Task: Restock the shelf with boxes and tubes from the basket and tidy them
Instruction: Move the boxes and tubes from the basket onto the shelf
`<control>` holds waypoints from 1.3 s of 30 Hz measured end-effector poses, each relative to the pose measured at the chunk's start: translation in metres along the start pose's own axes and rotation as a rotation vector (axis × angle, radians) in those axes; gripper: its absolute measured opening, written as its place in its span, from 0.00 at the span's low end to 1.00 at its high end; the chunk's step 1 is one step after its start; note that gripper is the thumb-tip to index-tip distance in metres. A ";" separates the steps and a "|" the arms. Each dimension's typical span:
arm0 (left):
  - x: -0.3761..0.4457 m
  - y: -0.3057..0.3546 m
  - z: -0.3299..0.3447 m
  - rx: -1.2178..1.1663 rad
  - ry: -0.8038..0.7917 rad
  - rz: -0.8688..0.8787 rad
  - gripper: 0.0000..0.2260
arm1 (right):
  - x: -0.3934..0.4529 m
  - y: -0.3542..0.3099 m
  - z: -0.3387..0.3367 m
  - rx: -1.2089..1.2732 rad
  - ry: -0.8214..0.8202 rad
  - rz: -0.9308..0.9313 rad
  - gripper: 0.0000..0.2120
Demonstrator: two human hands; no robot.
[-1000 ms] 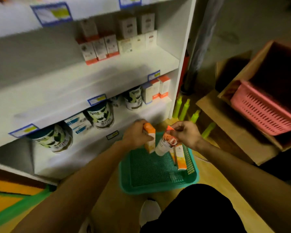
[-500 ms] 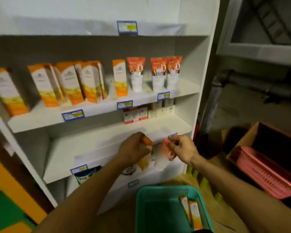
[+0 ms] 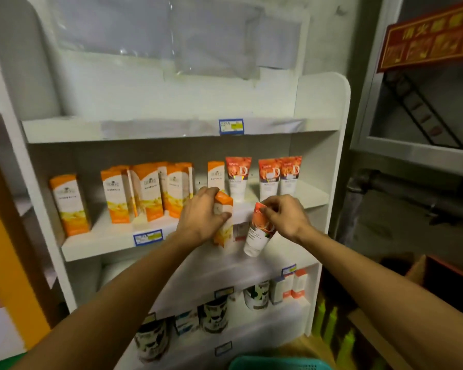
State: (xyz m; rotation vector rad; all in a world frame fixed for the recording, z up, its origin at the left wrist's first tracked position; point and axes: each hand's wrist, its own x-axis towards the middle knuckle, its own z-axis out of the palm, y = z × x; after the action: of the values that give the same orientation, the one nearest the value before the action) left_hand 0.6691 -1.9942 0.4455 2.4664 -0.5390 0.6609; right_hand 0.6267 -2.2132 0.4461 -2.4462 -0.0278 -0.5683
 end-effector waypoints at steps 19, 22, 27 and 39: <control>0.090 -0.011 -0.022 0.048 0.017 0.004 0.27 | 0.128 -0.051 0.007 -0.207 0.127 -0.126 0.12; 0.094 -0.015 -0.017 0.046 0.010 -0.015 0.27 | 0.136 -0.049 0.014 -0.244 0.104 -0.142 0.12; 0.100 -0.018 -0.013 0.068 0.004 -0.062 0.27 | 0.141 -0.051 0.027 -0.297 0.136 -0.218 0.11; 0.098 -0.002 -0.011 0.305 -0.030 0.038 0.30 | 0.128 -0.044 0.035 -0.441 0.174 -0.309 0.25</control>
State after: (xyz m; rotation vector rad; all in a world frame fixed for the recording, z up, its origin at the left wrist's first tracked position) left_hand 0.7454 -2.0091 0.5070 2.7595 -0.5310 0.7716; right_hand 0.7503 -2.1717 0.4979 -2.8283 -0.2354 -1.0139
